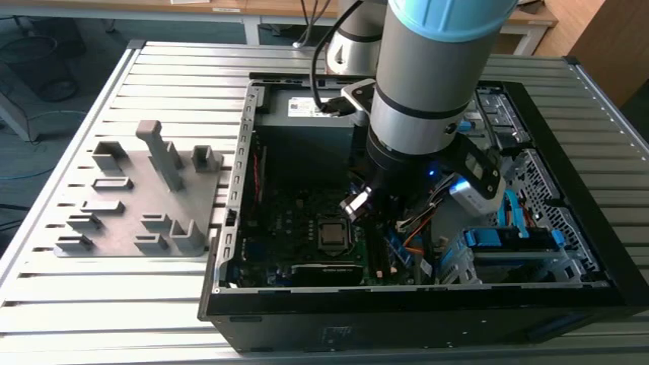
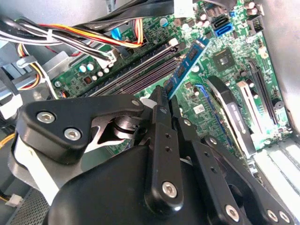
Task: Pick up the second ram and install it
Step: 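Insert the second ram into the second slot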
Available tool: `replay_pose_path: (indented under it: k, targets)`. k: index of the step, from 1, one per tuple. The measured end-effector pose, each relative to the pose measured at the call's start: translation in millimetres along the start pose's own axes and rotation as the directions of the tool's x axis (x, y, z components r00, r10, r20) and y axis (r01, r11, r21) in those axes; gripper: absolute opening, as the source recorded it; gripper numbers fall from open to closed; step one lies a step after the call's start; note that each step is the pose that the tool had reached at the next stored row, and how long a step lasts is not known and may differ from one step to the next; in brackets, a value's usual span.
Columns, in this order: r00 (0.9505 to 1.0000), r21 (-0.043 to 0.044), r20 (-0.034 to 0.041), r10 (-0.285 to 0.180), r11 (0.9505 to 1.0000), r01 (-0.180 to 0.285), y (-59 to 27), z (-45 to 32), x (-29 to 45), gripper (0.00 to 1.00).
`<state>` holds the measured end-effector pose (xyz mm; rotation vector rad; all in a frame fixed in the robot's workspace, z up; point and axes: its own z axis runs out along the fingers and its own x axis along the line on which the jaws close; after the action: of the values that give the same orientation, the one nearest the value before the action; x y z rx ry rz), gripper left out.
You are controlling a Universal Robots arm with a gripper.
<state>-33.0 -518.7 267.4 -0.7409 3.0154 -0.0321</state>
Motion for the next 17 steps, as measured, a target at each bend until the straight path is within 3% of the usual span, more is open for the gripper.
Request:
replay_pose_path:
  k: [17]
  targets:
    - [0.9968, 0.0181, -0.0096, 0.079, 0.9967, -0.079, 0.0, 0.0, 0.0, 0.14]
